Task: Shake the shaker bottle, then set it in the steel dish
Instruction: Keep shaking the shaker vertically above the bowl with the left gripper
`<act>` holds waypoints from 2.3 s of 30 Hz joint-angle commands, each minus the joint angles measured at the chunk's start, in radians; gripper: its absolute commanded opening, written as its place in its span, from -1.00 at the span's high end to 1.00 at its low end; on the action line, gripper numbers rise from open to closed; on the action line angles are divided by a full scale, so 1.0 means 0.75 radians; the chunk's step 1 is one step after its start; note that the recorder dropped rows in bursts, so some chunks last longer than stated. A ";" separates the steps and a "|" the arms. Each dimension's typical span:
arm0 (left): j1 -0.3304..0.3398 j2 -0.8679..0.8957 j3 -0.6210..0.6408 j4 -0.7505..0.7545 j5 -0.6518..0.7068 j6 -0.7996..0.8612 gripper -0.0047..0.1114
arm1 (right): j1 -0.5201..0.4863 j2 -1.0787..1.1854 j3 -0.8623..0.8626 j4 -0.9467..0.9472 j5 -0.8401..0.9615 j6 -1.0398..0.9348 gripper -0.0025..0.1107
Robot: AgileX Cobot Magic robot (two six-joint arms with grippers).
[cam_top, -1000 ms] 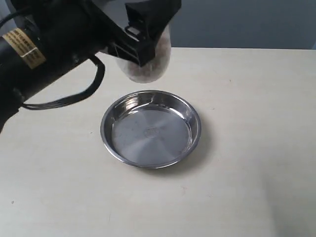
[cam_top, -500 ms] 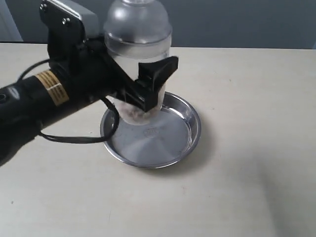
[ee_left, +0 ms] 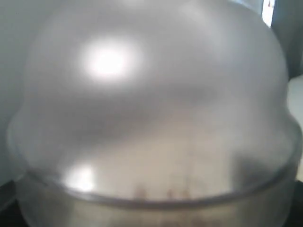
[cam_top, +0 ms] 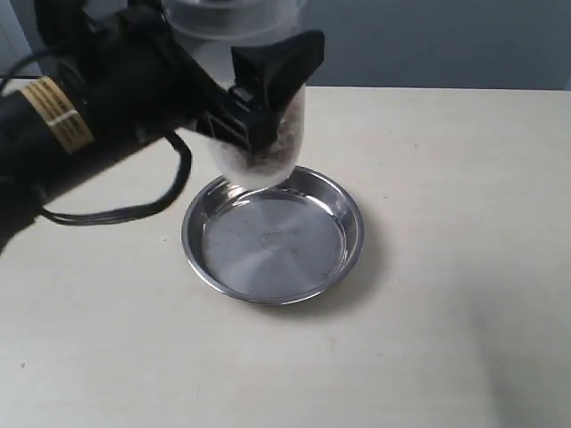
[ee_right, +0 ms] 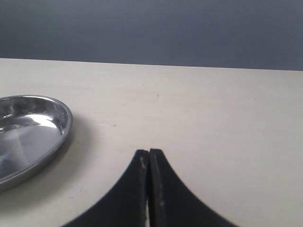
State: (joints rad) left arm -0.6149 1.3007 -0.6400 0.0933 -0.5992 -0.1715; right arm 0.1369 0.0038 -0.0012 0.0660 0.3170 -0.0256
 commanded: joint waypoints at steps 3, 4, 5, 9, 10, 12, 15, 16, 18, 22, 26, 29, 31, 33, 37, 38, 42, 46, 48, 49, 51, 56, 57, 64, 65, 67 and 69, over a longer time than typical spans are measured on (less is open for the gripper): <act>-0.031 -0.031 -0.076 0.059 0.107 -0.001 0.92 | 0.005 -0.005 0.002 -0.002 -0.018 -0.001 0.97; -0.027 0.033 -0.040 0.003 0.154 0.017 0.92 | 0.005 -0.005 0.002 -0.002 -0.018 -0.001 0.97; -0.034 0.135 0.019 -0.007 0.047 -0.065 0.92 | 0.005 -0.005 0.002 -0.002 -0.018 -0.001 0.97; -0.072 -0.014 -0.082 0.222 -0.351 -0.100 0.92 | 0.005 -0.005 0.002 -0.002 -0.016 -0.001 0.97; -0.072 -0.012 -0.118 0.107 -0.035 0.010 0.92 | 0.005 -0.005 0.002 -0.002 -0.016 -0.001 0.97; -0.055 0.134 -0.047 -0.135 0.106 0.090 0.92 | 0.005 -0.005 0.002 -0.002 -0.016 -0.001 0.97; -0.098 0.070 -0.058 0.067 -0.268 0.025 0.92 | 0.005 -0.005 0.002 -0.002 -0.016 -0.001 0.97; -0.104 0.006 -0.110 0.096 -0.301 0.048 0.92 | 0.005 -0.005 0.002 -0.002 -0.016 -0.001 0.97; -0.072 0.104 -0.091 -0.171 0.094 0.177 0.92 | 0.005 -0.005 0.002 -0.002 -0.016 -0.001 0.97; -0.098 0.108 -0.054 0.056 -0.263 0.007 0.92 | 0.005 -0.005 0.002 -0.002 -0.016 -0.001 0.97; -0.093 0.058 -0.113 -0.124 0.056 0.188 0.92 | 0.005 -0.005 0.002 -0.002 -0.016 -0.001 0.97; -0.041 0.179 -0.061 -0.383 0.165 0.217 0.91 | 0.005 -0.005 0.002 -0.002 -0.016 -0.001 0.97; -0.075 0.090 -0.079 -0.124 -0.030 0.117 0.91 | 0.005 -0.005 0.002 -0.002 -0.016 -0.001 0.97; -0.102 -0.030 -0.144 0.038 -0.170 0.138 0.92 | 0.005 -0.005 0.002 -0.002 -0.016 -0.001 0.97; -0.039 0.082 -0.059 -0.357 0.159 0.309 0.92 | 0.005 -0.005 0.002 -0.002 -0.016 -0.001 0.97; -0.028 0.127 -0.020 -0.417 0.143 0.278 0.91 | 0.005 -0.005 0.002 -0.002 -0.016 -0.001 0.97; -0.078 -0.006 -0.043 -0.002 -0.294 0.046 0.92 | 0.005 -0.005 0.002 -0.002 -0.016 -0.001 0.97; -0.084 -0.006 -0.083 -0.236 0.101 0.240 0.92 | 0.005 -0.005 0.002 -0.002 -0.016 -0.001 0.97; -0.075 0.102 -0.005 -0.389 0.120 0.267 0.91 | 0.005 -0.005 0.002 -0.002 -0.016 -0.001 0.97; -0.089 0.105 0.004 -0.345 0.057 0.189 0.91 | 0.005 -0.005 0.002 -0.002 -0.016 -0.001 0.97; -0.126 0.028 -0.016 -0.111 -0.213 0.125 0.91 | 0.005 -0.005 0.002 -0.002 -0.016 -0.001 0.97; -0.110 0.016 -0.050 -0.203 0.086 0.221 0.92 | 0.005 -0.005 0.002 -0.002 -0.016 -0.001 0.97; -0.092 0.089 -0.004 -0.300 0.109 0.217 0.91 | 0.005 -0.005 0.002 -0.002 -0.016 -0.001 0.97; -0.103 -0.048 -0.074 -0.067 -0.047 0.129 0.91 | 0.005 -0.005 0.002 -0.002 -0.016 -0.001 0.97; -0.094 -0.010 -0.063 -0.152 0.073 0.188 0.91 | 0.005 -0.005 0.002 -0.002 -0.016 -0.001 0.97; -0.064 0.115 0.003 -0.332 0.174 0.243 0.91 | 0.005 -0.005 0.002 -0.002 -0.016 -0.001 0.97; -0.077 0.087 0.004 -0.212 0.035 0.156 0.91 | 0.005 -0.005 0.002 -0.002 -0.016 -0.001 0.97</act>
State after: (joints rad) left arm -0.6715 1.3398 -0.6624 -0.0728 -0.5714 -0.0252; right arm 0.1369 0.0038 -0.0012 0.0660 0.3138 -0.0256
